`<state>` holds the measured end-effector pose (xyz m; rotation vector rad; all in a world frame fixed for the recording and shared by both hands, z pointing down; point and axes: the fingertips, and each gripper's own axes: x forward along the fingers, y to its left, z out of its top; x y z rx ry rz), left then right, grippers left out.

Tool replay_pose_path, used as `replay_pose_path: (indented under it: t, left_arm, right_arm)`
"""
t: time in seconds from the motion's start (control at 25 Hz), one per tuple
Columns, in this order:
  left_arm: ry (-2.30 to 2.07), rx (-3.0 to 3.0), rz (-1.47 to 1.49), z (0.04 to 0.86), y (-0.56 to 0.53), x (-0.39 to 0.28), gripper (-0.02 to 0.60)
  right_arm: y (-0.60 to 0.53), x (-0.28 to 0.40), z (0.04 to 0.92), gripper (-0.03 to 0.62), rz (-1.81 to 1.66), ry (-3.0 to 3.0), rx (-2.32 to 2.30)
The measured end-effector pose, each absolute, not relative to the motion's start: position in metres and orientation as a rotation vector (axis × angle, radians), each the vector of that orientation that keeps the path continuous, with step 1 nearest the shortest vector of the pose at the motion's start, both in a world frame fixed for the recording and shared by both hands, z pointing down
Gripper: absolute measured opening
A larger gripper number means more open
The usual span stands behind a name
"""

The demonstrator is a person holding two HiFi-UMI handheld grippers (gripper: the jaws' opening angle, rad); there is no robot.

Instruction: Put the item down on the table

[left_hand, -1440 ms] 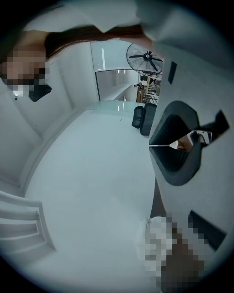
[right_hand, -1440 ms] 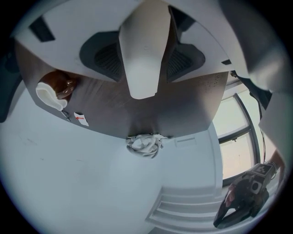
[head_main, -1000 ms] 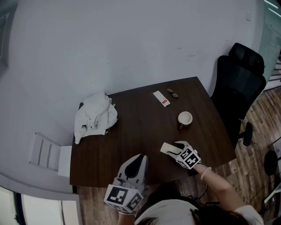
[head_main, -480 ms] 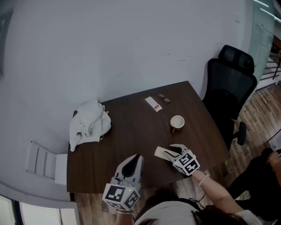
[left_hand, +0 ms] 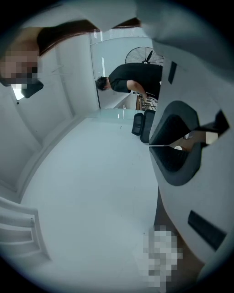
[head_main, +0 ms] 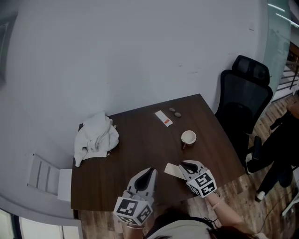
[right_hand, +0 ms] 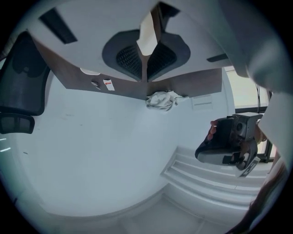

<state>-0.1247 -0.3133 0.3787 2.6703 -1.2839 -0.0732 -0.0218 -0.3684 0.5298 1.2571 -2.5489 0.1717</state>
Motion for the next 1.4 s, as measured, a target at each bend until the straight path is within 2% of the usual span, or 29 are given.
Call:
replay_pose_path:
  t: [0.24,1.4]
  left_arm:
    - [-1.283,2.678,-0.066,0.377,-0.316,-0.121,0.025]
    - [-1.276,2.693,-0.07,0.369,-0.309,-0.089,0.025]
  right_arm:
    - [-0.363,-0.018,0.502,0.009,0.149,-2.585,1.339]
    - [-0.323,0.005,0.406,0.008,0.101,-2.735,1.459]
